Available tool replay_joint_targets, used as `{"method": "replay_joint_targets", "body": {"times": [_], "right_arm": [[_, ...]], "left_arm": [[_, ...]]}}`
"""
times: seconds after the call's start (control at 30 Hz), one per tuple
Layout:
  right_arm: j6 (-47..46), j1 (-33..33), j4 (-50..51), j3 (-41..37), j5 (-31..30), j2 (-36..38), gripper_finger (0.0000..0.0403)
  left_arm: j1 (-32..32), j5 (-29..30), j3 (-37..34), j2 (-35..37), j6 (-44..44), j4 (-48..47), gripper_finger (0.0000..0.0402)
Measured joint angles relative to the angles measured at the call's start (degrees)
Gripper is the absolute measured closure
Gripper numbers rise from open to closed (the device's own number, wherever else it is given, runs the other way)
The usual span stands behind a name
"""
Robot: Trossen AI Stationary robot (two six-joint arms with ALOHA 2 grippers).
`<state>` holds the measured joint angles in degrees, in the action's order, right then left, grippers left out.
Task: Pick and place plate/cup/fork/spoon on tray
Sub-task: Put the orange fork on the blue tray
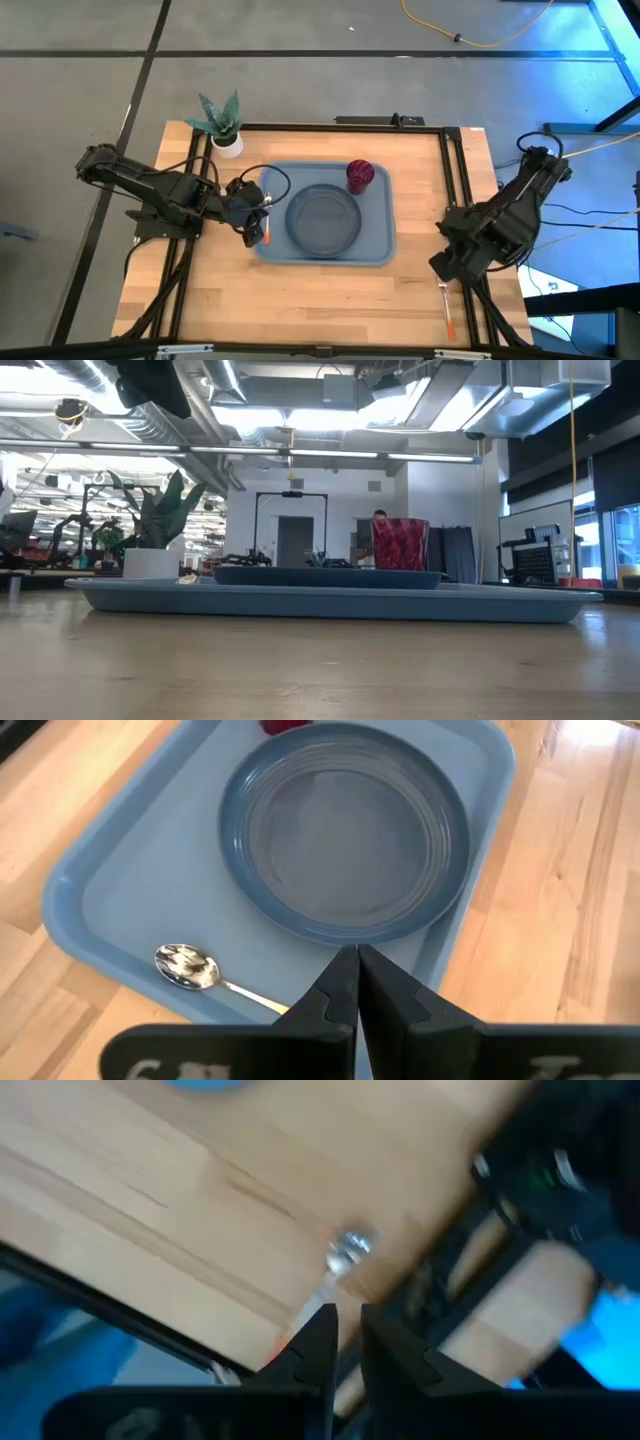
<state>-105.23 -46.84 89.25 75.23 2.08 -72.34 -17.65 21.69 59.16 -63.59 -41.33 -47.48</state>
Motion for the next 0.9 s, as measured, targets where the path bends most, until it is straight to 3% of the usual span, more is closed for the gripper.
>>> {"method": "replay_joint_targets", "body": {"times": [0.3, 0.6, 0.9], "right_arm": [[-8.6, 0.8, -4.6, -9.5, 14.9, 0.0, 0.0353], [-7.1, 0.9, -19.0, -16.8, 15.2, 0.0, 0.0353], [-11.6, 0.7, -31.3, -26.3, 16.0, 0.0, 0.0353]], "left_arm": [[0.0, -0.1, 0.0, 0.0, 1.0, 0.1, 0.0401], [0.0, -1.2, 0.0, 0.0, 2.5, 0.2, 0.0401], [0.0, -1.8, 0.0, 0.0, 2.5, 0.2, 0.0401]]}}
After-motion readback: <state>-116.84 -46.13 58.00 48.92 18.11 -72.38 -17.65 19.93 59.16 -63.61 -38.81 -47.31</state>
